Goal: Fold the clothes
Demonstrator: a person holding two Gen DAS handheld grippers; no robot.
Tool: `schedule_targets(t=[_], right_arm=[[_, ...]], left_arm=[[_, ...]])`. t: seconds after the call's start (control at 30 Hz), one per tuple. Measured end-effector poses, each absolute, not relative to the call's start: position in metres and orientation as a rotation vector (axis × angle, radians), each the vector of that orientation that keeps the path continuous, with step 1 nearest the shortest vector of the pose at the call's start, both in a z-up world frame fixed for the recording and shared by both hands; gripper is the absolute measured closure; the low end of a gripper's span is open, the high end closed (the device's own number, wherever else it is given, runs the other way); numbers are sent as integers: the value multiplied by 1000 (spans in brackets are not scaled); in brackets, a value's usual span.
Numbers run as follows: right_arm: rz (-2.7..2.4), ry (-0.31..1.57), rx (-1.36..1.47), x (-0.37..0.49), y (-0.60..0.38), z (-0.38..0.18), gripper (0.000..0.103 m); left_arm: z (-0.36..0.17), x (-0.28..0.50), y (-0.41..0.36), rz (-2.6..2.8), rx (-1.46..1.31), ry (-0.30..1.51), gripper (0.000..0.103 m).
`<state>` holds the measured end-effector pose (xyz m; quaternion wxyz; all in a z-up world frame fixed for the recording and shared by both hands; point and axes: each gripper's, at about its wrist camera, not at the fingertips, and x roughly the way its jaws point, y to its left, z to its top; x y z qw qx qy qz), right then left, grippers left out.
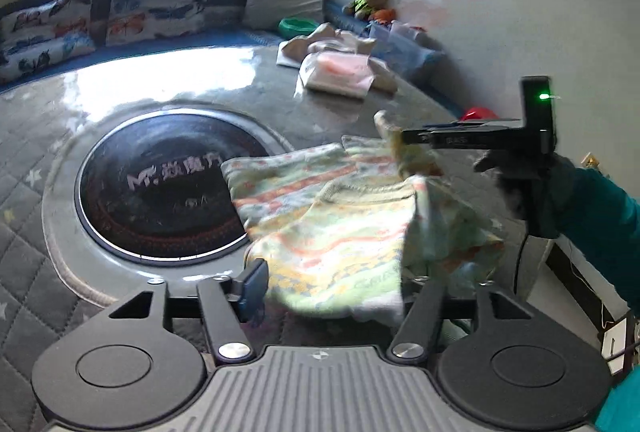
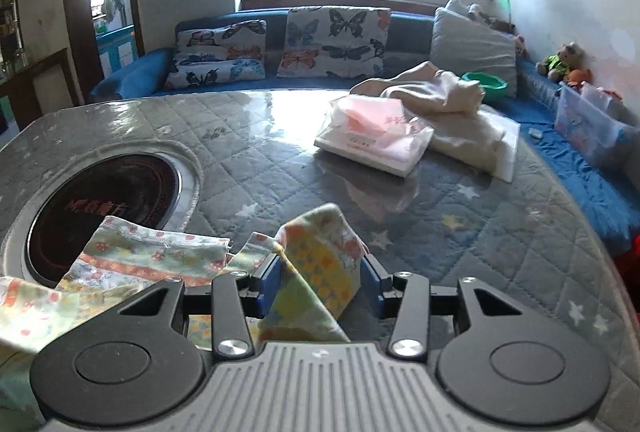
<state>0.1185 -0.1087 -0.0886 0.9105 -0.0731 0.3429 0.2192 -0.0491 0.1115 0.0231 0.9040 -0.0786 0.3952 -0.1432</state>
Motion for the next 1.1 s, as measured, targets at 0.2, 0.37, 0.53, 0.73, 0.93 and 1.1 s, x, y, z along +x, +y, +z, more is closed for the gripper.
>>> schedule_targets(t=[0.2, 0.37, 0.53, 0.73, 0.93, 1.1], right_arm=[[490, 743, -148, 118, -101, -99, 58], [470, 775, -176, 111, -105, -109, 58], [433, 792, -185, 99, -120, -111, 58], [364, 809, -167, 84, -141, -112, 58], [322, 830, -148, 68, -157, -113, 58], [306, 830, -147, 56, -164, -112, 57]], left_arm=[[13, -53, 108, -267, -103, 868, 27], [5, -61, 103, -283, -75, 876, 19], [1, -66, 100, -310, -57, 880, 10], [-9, -63, 98, -279, -79, 910, 7], [-16, -68, 82, -275, -3, 905, 2], [-25, -74, 78, -266, 14, 927, 2]])
